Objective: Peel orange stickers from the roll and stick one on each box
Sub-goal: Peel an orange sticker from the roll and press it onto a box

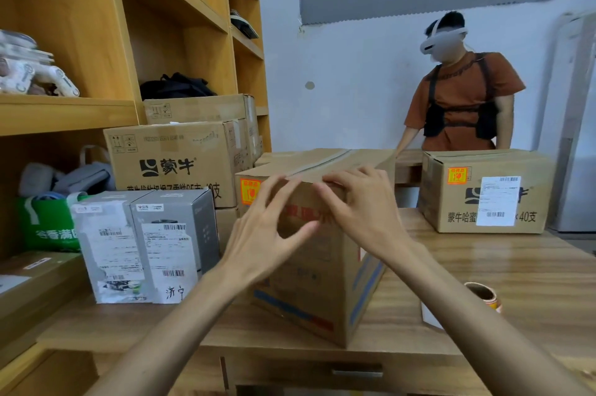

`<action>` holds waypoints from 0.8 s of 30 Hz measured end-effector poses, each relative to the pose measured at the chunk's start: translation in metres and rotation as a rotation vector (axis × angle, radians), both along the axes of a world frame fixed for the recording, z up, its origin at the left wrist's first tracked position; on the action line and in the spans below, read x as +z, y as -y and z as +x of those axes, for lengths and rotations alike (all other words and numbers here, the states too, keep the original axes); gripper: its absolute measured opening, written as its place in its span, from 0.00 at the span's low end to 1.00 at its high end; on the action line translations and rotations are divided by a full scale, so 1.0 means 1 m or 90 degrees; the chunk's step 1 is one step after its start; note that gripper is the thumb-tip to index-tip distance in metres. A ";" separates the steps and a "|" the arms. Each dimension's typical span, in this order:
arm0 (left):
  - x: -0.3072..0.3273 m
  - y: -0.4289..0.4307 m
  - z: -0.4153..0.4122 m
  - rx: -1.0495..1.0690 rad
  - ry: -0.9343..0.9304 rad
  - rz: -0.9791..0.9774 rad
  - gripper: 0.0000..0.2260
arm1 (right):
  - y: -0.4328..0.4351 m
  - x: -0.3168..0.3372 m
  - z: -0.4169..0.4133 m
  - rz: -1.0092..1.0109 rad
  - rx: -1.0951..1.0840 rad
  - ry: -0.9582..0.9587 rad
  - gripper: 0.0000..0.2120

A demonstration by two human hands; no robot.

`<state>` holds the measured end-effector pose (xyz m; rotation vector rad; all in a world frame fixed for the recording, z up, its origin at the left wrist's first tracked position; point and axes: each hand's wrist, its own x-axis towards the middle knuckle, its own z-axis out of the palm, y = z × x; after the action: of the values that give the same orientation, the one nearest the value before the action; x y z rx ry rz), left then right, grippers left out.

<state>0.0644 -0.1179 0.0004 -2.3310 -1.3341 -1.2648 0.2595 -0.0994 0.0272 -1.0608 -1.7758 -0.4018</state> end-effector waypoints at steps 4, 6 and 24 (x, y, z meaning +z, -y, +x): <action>0.002 0.003 0.015 0.060 0.006 -0.040 0.38 | 0.003 0.013 0.020 -0.084 0.187 -0.109 0.13; 0.001 0.001 0.020 0.093 -0.001 -0.035 0.41 | -0.004 0.016 0.038 -0.086 0.189 -0.185 0.10; -0.044 -0.024 -0.007 0.129 0.188 -0.260 0.52 | -0.135 -0.063 0.135 -0.512 0.142 -0.447 0.47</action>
<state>0.0575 -0.0937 -0.0437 -2.2273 -2.0378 -1.4214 0.3942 0.0352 -0.0359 -1.2987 -1.3696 0.8091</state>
